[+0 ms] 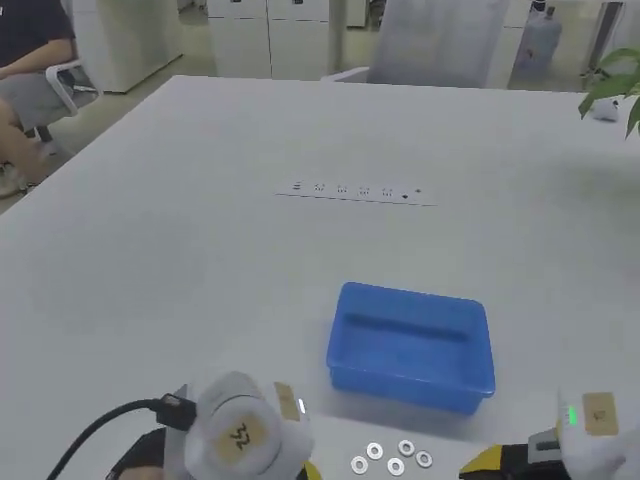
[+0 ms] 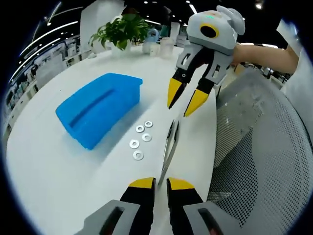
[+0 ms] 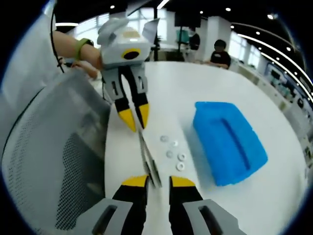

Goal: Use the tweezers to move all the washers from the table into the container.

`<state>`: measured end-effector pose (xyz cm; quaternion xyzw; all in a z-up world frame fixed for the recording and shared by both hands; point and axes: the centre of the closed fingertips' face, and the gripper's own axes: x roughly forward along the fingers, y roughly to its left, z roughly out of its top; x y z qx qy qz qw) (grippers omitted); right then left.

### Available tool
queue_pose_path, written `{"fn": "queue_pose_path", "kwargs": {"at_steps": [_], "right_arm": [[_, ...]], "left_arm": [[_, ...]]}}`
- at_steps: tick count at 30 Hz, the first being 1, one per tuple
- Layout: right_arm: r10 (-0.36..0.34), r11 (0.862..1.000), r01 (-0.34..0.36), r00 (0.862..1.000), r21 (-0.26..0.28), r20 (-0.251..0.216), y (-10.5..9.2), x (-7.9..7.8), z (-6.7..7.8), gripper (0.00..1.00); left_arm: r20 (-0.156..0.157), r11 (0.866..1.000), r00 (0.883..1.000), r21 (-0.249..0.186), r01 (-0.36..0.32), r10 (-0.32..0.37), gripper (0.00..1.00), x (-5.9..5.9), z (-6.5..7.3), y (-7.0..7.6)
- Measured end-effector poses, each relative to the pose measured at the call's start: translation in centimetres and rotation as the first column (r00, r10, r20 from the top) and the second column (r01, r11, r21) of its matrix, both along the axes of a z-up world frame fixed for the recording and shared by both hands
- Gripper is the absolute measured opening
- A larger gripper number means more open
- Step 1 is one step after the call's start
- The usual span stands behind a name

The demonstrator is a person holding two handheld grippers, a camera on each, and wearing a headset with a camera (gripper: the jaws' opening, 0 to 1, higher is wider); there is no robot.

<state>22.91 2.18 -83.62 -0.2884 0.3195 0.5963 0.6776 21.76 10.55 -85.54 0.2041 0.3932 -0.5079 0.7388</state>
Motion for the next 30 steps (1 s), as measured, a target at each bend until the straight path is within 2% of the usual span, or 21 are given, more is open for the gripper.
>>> {"fn": "queue_pose_path", "kwargs": {"at_steps": [1,4,5,6,8,11,14,17,18,20,22,23,26,30], "right_arm": [[0.017,1.000,-0.016,1.000,-0.010,0.001,0.2,0.0,-0.2,0.12],[0.047,0.998,-0.047,0.999,-0.033,-0.003,0.5,-0.1,-0.8,0.12],[0.065,0.997,-0.065,0.998,-0.050,0.004,0.7,-0.1,-1.1,0.12],[0.078,0.995,-0.077,0.997,-0.061,0.008,0.7,-0.1,-1.3,0.12],[0.096,0.993,-0.096,0.995,-0.075,0.000,1.0,-0.2,-1.9,0.13],[0.117,0.989,-0.117,0.993,-0.093,-0.008,1.3,-0.2,-2.5,0.14],[0.132,0.986,-0.132,0.991,-0.101,-0.004,1.4,-0.1,-2.8,0.13],[0.143,0.985,-0.143,0.990,-0.094,0.000,1.6,-0.1,-2.7,0.11],[0.147,0.985,-0.146,0.989,-0.094,0.003,1.6,-0.1,-2.7,0.10],[0.160,0.984,-0.158,0.987,-0.085,0.014,1.9,0.0,-2.5,0.09],[0.170,0.984,-0.168,0.985,-0.063,0.019,2.5,-0.2,-2.2,0.09],[0.171,0.984,-0.170,0.985,-0.045,0.026,3.0,-0.1,-1.9,0.08],[0.174,0.985,-0.174,0.985,0.000,0.021,4.4,-0.3,-1.3,0.07],[0.172,0.984,-0.173,0.984,0.042,0.044,5.9,0.0,-0.8,0.07]], "left_arm": [[0.018,1.000,1.000,0.027,0.015,-0.016,0.05,0.1,-0.3,0.2],[0.036,0.995,0.996,0.075,0.074,-0.076,0.08,-0.2,-0.9,0.4],[0.088,0.994,0.992,0.062,0.088,-0.093,0.08,0.2,-0.5,-0.1],[0.067,0.991,0.993,0.095,0.095,-0.102,0.08,-0.1,-0.9,0.3],[0.101,0.986,0.986,0.114,0.119,-0.131,0.05,0.2,-0.9,0.3],[0.133,0.982,0.980,0.140,0.129,-0.148,0.00,0.5,-1.1,0.4],[0.117,0.978,0.978,0.138,0.157,-0.173,0.00,0.2,-1.1,0.3],[0.119,0.975,0.975,0.143,0.168,-0.186,0.00,0.0,-0.7,0.6],[0.119,0.975,0.975,0.139,0.172,-0.189,0.00,-0.1,-0.4,0.7],[0.148,0.977,0.969,0.112,0.183,-0.199,0.00,-0.1,1.0,0.6],[0.155,0.979,0.969,0.096,0.179,-0.192,0.00,-0.1,2.5,0.7],[0.166,0.978,0.965,0.083,0.191,-0.203,0.00,-0.1,3.5,0.7],[0.169,0.978,0.964,0.063,0.197,-0.205,0.00,-0.2,5.5,0.9],[0.193,0.978,0.959,0.049,0.203,-0.208,0.00,0.1,7.8,1.0]]}}
